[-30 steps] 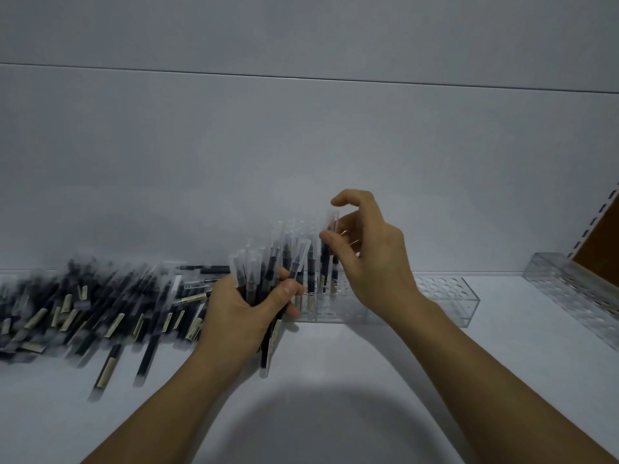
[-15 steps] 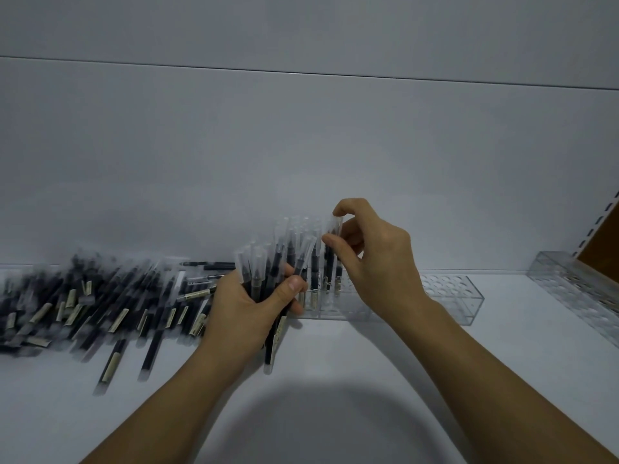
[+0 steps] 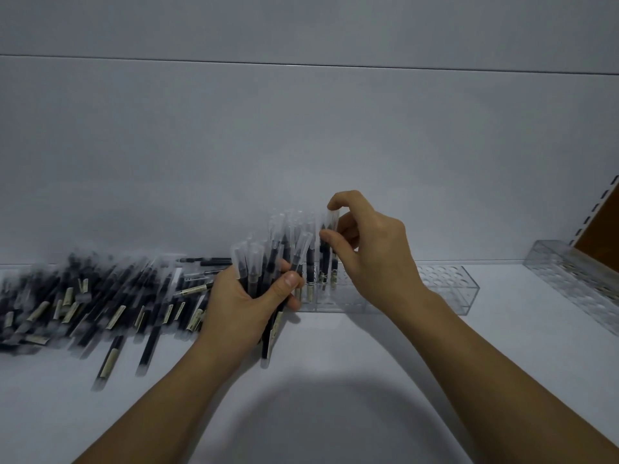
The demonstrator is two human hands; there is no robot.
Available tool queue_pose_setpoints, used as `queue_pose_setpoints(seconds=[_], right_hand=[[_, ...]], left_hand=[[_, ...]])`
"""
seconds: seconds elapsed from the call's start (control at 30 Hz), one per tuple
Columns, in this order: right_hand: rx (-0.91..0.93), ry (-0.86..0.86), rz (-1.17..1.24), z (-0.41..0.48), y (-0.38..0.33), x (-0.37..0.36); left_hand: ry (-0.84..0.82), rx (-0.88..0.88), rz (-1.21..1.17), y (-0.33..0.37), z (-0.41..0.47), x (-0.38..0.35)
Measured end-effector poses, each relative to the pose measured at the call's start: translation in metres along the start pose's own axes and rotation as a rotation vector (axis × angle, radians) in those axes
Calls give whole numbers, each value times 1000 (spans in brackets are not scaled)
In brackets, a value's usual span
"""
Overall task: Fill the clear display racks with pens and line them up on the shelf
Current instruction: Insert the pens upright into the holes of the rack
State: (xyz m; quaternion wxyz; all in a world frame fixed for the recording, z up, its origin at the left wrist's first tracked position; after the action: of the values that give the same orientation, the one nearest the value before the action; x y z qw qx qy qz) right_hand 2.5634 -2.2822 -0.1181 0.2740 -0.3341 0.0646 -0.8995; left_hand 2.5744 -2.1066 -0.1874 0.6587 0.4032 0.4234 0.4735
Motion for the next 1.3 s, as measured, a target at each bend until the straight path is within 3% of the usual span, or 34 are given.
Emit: queue_pose_setpoints(seconds=[0.2, 0.37, 0.47, 0.57, 0.77, 0.97, 1.3], right_hand=[[-8, -56, -16, -8, 0, -8], [-35, 66, -50, -18, 1, 10], [-169, 79, 212, -22, 8, 16], [-306, -49, 520, -26, 7, -1], [-306, -157, 648, -31, -4, -16], [-406, -8, 685, -19, 23, 10], [-452, 246, 552, -15, 66, 51]], left_hand=[[-3, -13, -1, 1, 0, -1], [-9, -28, 2, 3, 0, 0], [-5, -24, -15, 4, 0, -1], [-19, -31, -7, 6, -1, -3], [-70, -43, 14, 7, -3, -8], [-13, -68, 75, 9, -3, -1], [55, -45, 121, 8, -1, 6]])
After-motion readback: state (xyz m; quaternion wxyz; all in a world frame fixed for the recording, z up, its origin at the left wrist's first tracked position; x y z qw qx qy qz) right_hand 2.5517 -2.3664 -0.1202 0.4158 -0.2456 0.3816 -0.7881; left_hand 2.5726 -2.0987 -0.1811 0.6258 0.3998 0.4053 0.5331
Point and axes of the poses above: each hand's wrist, its own z-axis towards the middle knuckle, its own x-axis out of the back of the hand, y = z × x, the point moved 9 cm from there along z, towards the middle knuckle, and after that the axes turned 8 degrees about -z, right-handed, at the moved point
